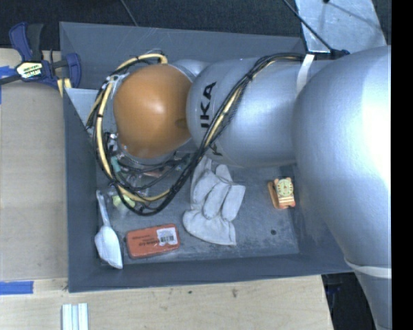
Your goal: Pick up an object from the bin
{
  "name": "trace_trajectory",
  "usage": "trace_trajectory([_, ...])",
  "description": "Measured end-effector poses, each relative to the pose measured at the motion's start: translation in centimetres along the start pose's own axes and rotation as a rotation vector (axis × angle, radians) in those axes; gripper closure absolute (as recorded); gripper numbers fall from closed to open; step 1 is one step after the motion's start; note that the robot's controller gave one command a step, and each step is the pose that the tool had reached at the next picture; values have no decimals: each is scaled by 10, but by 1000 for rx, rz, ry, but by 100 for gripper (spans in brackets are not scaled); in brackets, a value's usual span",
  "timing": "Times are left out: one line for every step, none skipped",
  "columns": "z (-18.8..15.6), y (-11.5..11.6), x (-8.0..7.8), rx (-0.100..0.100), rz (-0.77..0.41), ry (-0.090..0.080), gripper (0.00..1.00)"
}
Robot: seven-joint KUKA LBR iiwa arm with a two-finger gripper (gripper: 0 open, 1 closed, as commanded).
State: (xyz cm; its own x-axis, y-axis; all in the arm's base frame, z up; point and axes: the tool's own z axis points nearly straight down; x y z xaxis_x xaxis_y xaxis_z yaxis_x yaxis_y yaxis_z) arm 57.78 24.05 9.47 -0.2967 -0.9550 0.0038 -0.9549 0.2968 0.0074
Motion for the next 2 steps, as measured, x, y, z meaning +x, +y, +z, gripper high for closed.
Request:
trace_trajectory([-21, -1, -1, 4, 1, -3, 100])
trace_trajectory([-41, -1, -1, 8, 2, -6, 100])
